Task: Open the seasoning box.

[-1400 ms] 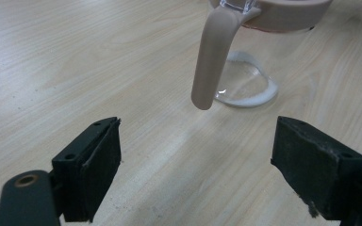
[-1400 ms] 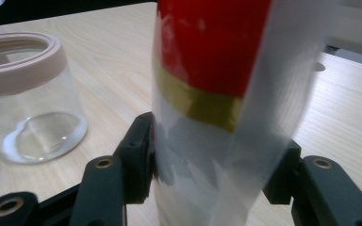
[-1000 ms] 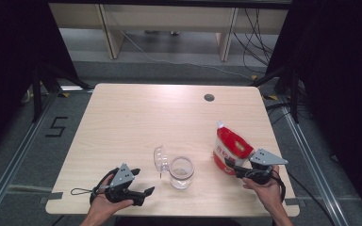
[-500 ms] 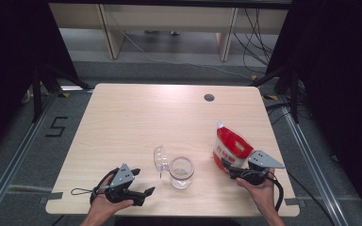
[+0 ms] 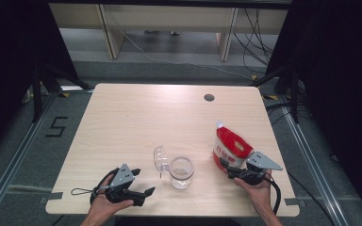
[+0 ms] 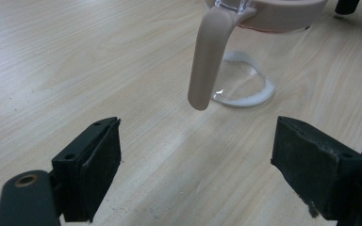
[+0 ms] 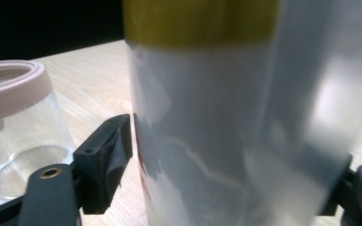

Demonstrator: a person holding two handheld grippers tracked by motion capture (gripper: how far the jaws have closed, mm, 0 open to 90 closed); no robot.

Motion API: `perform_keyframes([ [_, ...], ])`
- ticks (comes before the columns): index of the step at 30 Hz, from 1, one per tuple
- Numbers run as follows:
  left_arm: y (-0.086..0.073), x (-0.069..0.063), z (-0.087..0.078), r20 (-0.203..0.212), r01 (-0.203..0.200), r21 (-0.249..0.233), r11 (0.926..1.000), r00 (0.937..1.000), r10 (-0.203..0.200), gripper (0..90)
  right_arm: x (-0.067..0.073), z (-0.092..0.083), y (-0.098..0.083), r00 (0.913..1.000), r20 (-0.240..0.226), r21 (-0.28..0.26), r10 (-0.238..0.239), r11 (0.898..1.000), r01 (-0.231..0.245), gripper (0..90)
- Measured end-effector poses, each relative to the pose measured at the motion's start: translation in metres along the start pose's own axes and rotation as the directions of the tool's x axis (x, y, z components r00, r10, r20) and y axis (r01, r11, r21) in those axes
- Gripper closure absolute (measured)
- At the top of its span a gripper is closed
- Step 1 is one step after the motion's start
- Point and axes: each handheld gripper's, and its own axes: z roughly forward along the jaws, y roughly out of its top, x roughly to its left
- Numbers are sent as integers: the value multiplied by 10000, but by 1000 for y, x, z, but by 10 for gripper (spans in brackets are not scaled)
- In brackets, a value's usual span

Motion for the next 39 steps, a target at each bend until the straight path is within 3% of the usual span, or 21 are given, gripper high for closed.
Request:
perform_keyframes([
  [4, 0, 0, 0, -63, -200, 75, 9998, 9998, 200, 160, -1, 0, -1, 10000, 23, 67, -15, 10000, 15, 248],
  [5, 0, 0, 0, -24, -143, 62, 9999, 9999, 143, 160, 2, 0, -2, 9994, 248, 21, 232, 9997, -233, 248],
  [9, 0, 0, 0, -60, -136, 63, 9999, 9999, 136, 160, 3, 1, -2, 9997, 45, -88, 233, 9997, -233, 253],
  [10, 0, 0, 0, -55, -142, 67, 9999, 9999, 142, 160, 2, 0, -2, 9999, 51, 103, 90, 9999, -91, 253],
  [11, 0, 0, 0, -51, -146, 72, 9999, 9999, 147, 160, 4, -2, -2, 9986, 186, 272, 486, 9984, -491, 252],
  [12, 0, 0, 0, -15, -111, 24, 9999, 9999, 111, 160, 5, -1, -3, 9984, 140, 108, 546, 9984, -547, 253],
  [13, 0, 0, 0, -50, -178, 67, 9998, 9998, 179, 160, 3, 2, -4, 9993, 255, -198, 265, 9995, -260, 256],
  [14, 0, 0, 0, -53, -128, 56, 9999, 9999, 128, 160, 3, 0, -5, 9992, -17, 125, 399, 9991, -399, 264],
  [15, 0, 0, 0, -55, -127, 58, 9999, 9999, 127, 160, 5, 2, -8, 9986, 160, -148, 512, 9986, -510, 267],
  [16, 0, 0, 0, -50, -135, 60, 9999, 9999, 135, 160, 6, 1, -8, 9984, 138, 293, 553, 9980, -557, 268],
  [20, 0, 1, 0, 14, -338, 81, 9994, 9994, 338, 160, 6, 2, -8, 9989, 105, 66, 463, 9989, -464, 269],
  [23, 0, 0, 1, 96, -207, -30, 9998, 9997, 207, 160, 6, 3, -9, 9993, 39, -102, 363, 9993, -362, 270],
  [26, 0, 0, 1, 94, -201, -46, 9998, 9998, 201, 160, 5, 4, -8, 9999, 5, -30, 156, 9999, -156, 280],
  [28, 0, 0, 1, 67, -204, -38, 9998, 9998, 204, 160, 3, 5, -8, 10000, 24, -301, -88, 9995, 89, 284],
  [29, 1, 1, 0, 8, -332, 93, 9994, 9994, 332, 160, 4, 4, -8, 9998, 30, -123, 191, 9997, -191, 285],
  [31, 1, 1, 1, 53, -297, 5, 9996, 9995, 297, 160, 4, 4, -8, 9996, 114, -15, 241, 9997, -241, 294],
  [36, 1, 1, 1, 63, -309, 34, 9995, 9995, 309, 160, 4, 5, -9, 9994, 61, -249, 334, 9991, -332, 339],
  [38, 1, 1, 1, 52, -326, 63, 9995, 9995, 325, 159, 3, 6, -8, 9996, -83, -334, 261, 9991, -264, 357],
  [39, 1, 1, 1, 23, -362, 94, 9993, 9993, 362, 160, 2, 6, -8, 9990, -382, -261, 235, 9994, -245, 383],
])
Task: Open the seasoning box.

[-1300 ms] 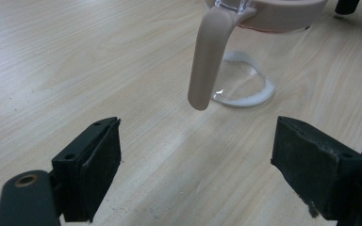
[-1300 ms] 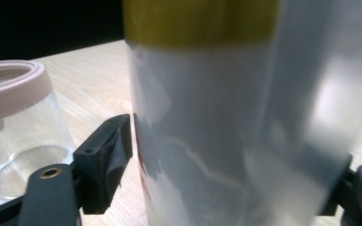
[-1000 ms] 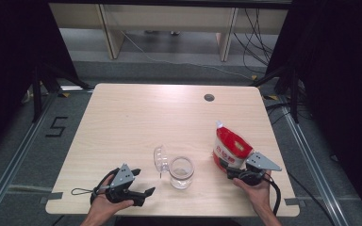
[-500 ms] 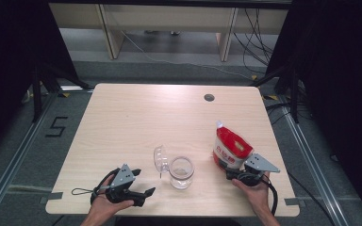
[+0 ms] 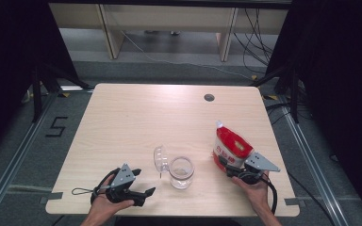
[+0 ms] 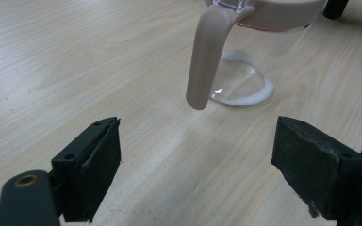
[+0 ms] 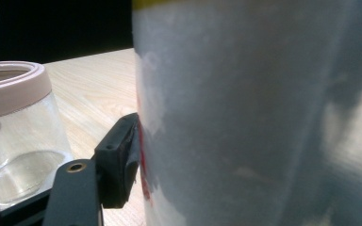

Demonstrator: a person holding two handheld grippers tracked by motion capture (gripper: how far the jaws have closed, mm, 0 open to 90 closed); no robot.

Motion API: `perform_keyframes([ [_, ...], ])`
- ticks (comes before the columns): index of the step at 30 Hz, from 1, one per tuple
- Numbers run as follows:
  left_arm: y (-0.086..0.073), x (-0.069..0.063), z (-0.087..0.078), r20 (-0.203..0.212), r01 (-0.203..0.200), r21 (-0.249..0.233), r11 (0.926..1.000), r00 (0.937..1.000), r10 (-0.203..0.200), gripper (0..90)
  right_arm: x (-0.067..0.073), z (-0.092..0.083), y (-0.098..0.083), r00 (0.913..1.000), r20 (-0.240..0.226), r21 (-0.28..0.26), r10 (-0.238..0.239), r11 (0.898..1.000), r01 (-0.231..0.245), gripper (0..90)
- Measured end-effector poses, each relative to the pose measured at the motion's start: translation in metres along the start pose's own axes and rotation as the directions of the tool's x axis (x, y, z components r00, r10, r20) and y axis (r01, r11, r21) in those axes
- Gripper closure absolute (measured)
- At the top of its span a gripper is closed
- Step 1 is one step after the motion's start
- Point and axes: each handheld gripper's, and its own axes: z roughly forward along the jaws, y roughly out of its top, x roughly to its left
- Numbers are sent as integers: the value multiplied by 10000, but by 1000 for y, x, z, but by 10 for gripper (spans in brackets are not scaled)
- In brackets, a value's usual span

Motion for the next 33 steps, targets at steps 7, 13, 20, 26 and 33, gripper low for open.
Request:
perform_keyframes([
  [7, 0, 0, 0, 28, 26, -14, 10000, 10000, -26, 159, 2, 1, -1, 9993, 330, -282, 159, 9995, -150, 447],
  [13, 0, -2, 0, 52, 370, -147, 9992, 9993, -369, 159, 2, 0, 0, 9995, 265, -36, 177, 9998, -176, 447],
  [20, 0, -2, 1, 84, 287, -102, 9995, 9996, -286, 160, 1, 1, -1, 9994, 347, -284, 65, 9996, -55, 461],
  [26, -1, -2, 0, 86, 339, -129, 9993, 9994, -338, 160, 2, 1, 0, 9996, 200, -146, 211, 9997, -208, 471],
  [33, 0, -2, 0, 55, 307, -103, 9995, 9995, -306, 159, 1, -3, 2, 9997, 189, 155, 181, 9997, -184, 477],
])
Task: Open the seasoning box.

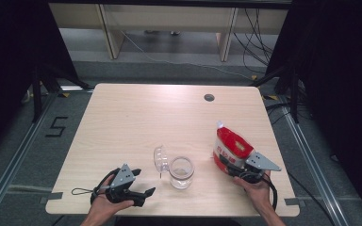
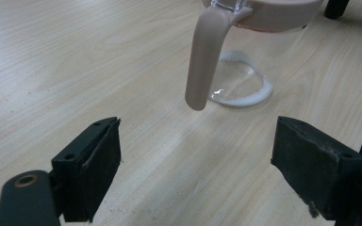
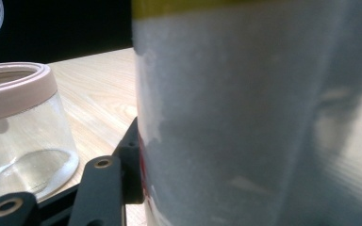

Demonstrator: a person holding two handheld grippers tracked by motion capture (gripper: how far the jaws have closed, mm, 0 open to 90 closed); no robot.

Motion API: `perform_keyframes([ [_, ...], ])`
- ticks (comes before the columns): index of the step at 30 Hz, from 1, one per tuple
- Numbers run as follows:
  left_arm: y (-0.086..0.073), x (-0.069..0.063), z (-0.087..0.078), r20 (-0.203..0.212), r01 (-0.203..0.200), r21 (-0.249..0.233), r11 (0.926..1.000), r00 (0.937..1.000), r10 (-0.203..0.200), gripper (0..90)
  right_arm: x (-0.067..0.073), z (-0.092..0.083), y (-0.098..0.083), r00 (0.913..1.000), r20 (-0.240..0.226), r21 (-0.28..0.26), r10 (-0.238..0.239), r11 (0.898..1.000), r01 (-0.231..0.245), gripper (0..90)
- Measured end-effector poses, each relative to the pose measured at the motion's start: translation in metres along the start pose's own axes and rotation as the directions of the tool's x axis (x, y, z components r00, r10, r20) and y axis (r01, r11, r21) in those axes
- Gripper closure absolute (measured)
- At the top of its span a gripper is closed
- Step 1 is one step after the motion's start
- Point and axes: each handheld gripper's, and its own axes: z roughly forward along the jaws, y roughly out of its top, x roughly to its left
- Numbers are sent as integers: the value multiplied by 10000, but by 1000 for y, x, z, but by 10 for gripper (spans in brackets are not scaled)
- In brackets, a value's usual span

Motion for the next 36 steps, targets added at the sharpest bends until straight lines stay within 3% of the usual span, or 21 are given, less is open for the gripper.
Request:
perform_keyframes([
  [2, 0, 0, 0, 3, 6, -12, 10000, 10000, -6, 160, 2, -1, -1, 9998, -45, -118, 212, 9997, -213, 478],
  [4, 0, 0, 0, 9, 5, -23, 10000, 10000, -5, 160, 0, 0, -1, 10000, -84, -207, -32, 9998, 30, 480],
  [8, 0, 1, 0, -11, -157, 11, 9999, 9999, 157, 160, 0, -2, -1, 10000, -8, -209, 63, 9998, -63, 482],
  [10, 0, 2, 0, -10, -224, -20, 9997, 9997, 224, 160, -3, -1, 0, 9996, -129, -329, -267, 9991, 262, 484],
  [11, 0, 1, 0, -9, -222, -11, 9998, 9998, 222, 160, -5, 0, 1, 9976, -174, -405, -663, 9970, 656, 484],
  [12, 0, 1, 0, -12, -254, -6, 9997, 9997, 254, 160, -3, -2, 1, 9988, -171, -201, -453, 9988, 449, 485],
  [14, 1, 2, -1, -20, -326, 43, 9995, 9995, 326, 160, -3, 0, 1, 9969, -259, -428, -749, 9964, 738, 486],
  [17, 0, 2, -1, -16, -338, 35, 9994, 9994, 338, 161, -2, -1, 1, 9982, -301, -363, -521, 9980, 510, 487],
  [19, 0, 1, -1, -57, -154, 52, 9999, 9999, 155, 160, -1, -5, 2, 9995, -123, -5, -275, 9996, 275, 488],
  [21, 0, 1, -1, -25, -119, 15, 9999, 9999, 119, 161, -3, -4, 2, 9984, -140, -338, -542, 9980, 537, 488],
  [23, 0, 1, -1, -61, -170, 61, 9998, 9998, 170, 161, -2, -6, 3, 9988, -188, -228, -447, 9988, 443, 488],
  [24, 0, 1, -1, -62, -167, 57, 9998, 9998, 168, 161, -3, -6, 4, 9981, -166, -382, -587, 9976, 580, 488],
  [26, 0, 0, -1, -70, -136, 14, 9999, 9999, 136, 161, -2, -7, 7, 9961, -236, -188, -849, 9963, 844, 489],
  [29, 0, 1, -2, -97, -169, 39, 9999, 9998, 169, 161, 0, -8, 10, 9912, 48, -454, -1323, 9902, 1324, 489],
  [30, 0, 1, -2, -108, -171, 47, 9998, 9998, 172, 161, 0, -10, 13, 9873, -58, -371, -1590, 9866, 1587, 490],
  [31, 0, 1, -2, -76, -120, -10, 9999, 9999, 120, 161, 3, -11, 15, 9882, -235, -428, -1514, 9877, 1503, 490],
  [33, 0, 1, -1, -35, -115, -45, 9999, 9999, 115, 161, 4, -12, 19, 9765, -107, -415, -2151, 9758, 2145, 490],
  [34, 0, 1, -1, -35, -116, -44, 9999, 9999, 116, 161, 7, -13, 19, 9759, -205, -477, -2172, 9752, 2161, 490],
  [36, 0, 1, -1, -32, -114, -45, 9999, 9999, 114, 161, 10, -15, 22, 9641, -156, -391, -2650, 9637, 2643, 490],
])
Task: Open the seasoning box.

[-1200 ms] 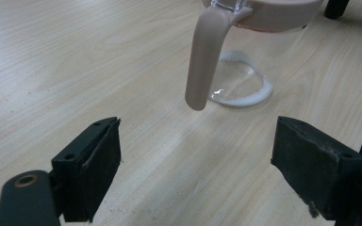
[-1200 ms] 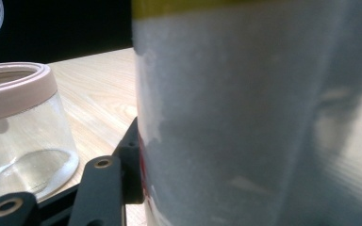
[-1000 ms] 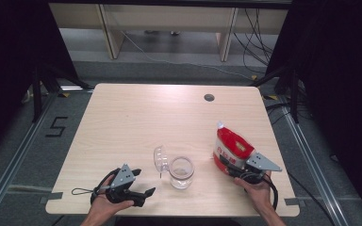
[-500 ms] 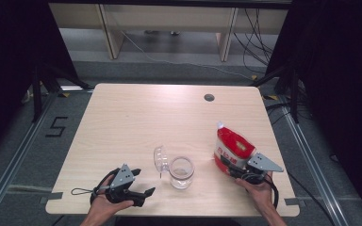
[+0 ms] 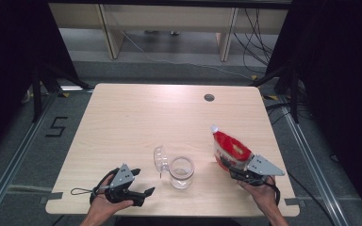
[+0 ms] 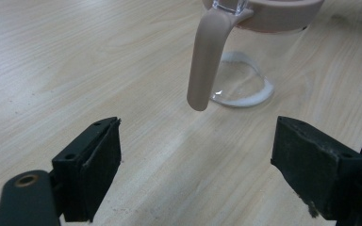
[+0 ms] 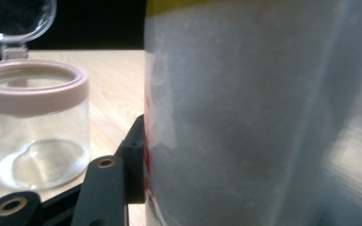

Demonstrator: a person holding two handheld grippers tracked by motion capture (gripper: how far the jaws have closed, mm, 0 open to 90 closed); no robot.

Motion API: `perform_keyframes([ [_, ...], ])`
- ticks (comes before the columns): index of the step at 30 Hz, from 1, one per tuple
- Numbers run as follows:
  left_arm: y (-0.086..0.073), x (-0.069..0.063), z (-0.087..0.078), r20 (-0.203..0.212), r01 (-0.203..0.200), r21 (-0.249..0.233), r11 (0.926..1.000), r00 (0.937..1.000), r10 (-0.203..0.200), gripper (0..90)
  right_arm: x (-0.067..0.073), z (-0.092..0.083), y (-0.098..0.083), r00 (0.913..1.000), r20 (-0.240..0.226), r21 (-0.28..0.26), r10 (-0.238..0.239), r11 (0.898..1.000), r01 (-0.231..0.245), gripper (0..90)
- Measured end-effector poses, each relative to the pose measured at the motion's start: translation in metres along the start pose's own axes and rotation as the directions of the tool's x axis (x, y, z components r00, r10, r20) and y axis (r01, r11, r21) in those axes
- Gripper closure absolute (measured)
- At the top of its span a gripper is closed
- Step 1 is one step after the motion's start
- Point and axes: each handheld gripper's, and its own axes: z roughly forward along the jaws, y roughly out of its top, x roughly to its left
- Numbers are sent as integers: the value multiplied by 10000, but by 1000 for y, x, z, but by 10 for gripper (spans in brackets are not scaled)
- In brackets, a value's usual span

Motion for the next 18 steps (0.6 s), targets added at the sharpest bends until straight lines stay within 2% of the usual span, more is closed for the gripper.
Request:
perform_keyframes([
  [1, 0, 0, 0, 16, 16, -19, 10000, 10000, -16, 161, 2, -1, 2, 9997, -240, 95, -50, 9999, 52, 491],
  [4, 0, 0, 0, 25, -41, 10, 10000, 10000, 41, 161, 8, -2, 6, 9979, -277, 297, -589, 9978, 597, 491],
  [8, 0, 0, 0, 25, 52, -70, 10000, 10000, -52, 161, 11, -2, 11, 9853, -291, 214, -1683, 9854, 1690, 491],
  [9, -1, 0, 0, 23, 48, -74, 10000, 10000, -47, 161, 13, -2, 12, 9857, -325, 214, -1652, 9859, 1660, 492],
  [11, 0, 0, 0, 1, 10, 4, 10000, 10000, -10, 161, 15, -3, 13, 9800, -354, 520, -1959, 9789, 1976, 492],
  [12, 0, 0, 0, 18, 1, 1, 10000, 10000, -1, 161, 17, -3, 14, 9733, -296, 496, -2278, 9722, 2290, 492],
  [14, 0, 0, 0, -13, 16, 16, 10000, 10000, -16, 161, 19, -5, 16, 9647, -458, 665, -2593, 9628, 2619, 492],
  [15, -1, 0, 1, -34, 97, -43, 9999, 9999, -97, 161, 19, -4, 17, 9594, -347, 614, -2798, 9576, 2815, 492],
  [16, -1, 1, 1, -5, 18, -8, 10000, 10000, -18, 161, 20, -5, 19, 9525, -409, 778, -3019, 9494, 3043, 492],
  [17, -1, 1, 1, -79, 73, -6, 10000, 9999, -73, 161, 21, -5, 19, 9525, -368, 755, -3024, 9496, 3044, 492],
  [18, -1, 1, 1, -82, 20, 0, 10000, 10000, -20, 161, 24, -6, 20, 9460, -472, 820, -3207, 9426, 3236, 493],
])
